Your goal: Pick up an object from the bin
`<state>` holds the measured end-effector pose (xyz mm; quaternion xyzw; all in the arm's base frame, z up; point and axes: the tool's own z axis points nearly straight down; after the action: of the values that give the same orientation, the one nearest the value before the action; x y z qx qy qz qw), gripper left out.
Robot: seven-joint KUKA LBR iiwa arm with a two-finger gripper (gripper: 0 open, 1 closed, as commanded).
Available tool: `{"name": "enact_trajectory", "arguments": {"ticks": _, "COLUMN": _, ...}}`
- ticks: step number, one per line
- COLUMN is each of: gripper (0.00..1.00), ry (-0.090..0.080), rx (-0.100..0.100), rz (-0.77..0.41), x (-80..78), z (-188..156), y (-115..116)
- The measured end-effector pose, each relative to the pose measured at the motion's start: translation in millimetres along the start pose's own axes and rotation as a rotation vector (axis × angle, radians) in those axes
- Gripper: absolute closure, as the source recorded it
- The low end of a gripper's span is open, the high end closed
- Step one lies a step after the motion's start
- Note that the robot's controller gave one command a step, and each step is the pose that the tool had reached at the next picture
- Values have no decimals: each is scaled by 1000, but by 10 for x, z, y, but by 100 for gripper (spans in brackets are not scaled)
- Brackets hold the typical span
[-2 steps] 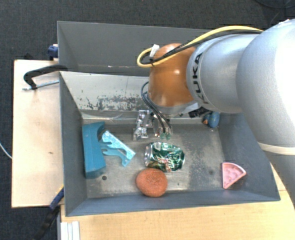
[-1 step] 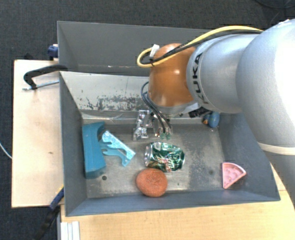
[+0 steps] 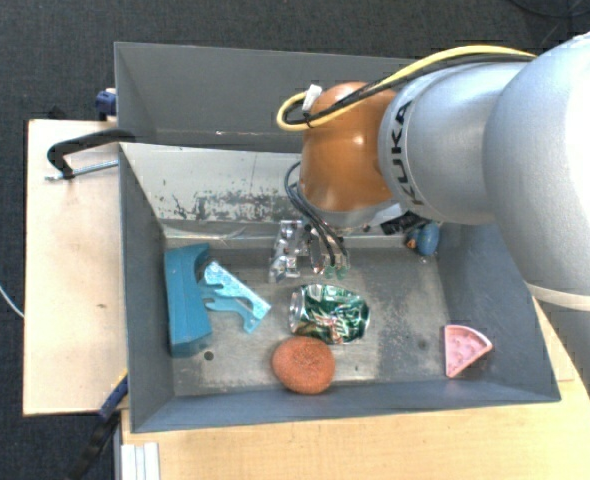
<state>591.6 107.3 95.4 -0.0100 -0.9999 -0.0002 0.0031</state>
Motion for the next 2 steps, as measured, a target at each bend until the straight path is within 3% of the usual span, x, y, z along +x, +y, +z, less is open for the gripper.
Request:
{"name": "enact_trajectory", "arguments": {"ticks": 1, "gripper": 100, "ry": -9, "rx": -1, "rz": -25, "x": -37, "z": -733, "y": 127}}
{"name": "enact_trajectory", "arguments": {"ticks": 2, "gripper": 100, "ry": -13, "rx": -2, "rz": -37, "x": -43, "z": -929, "y": 156}}
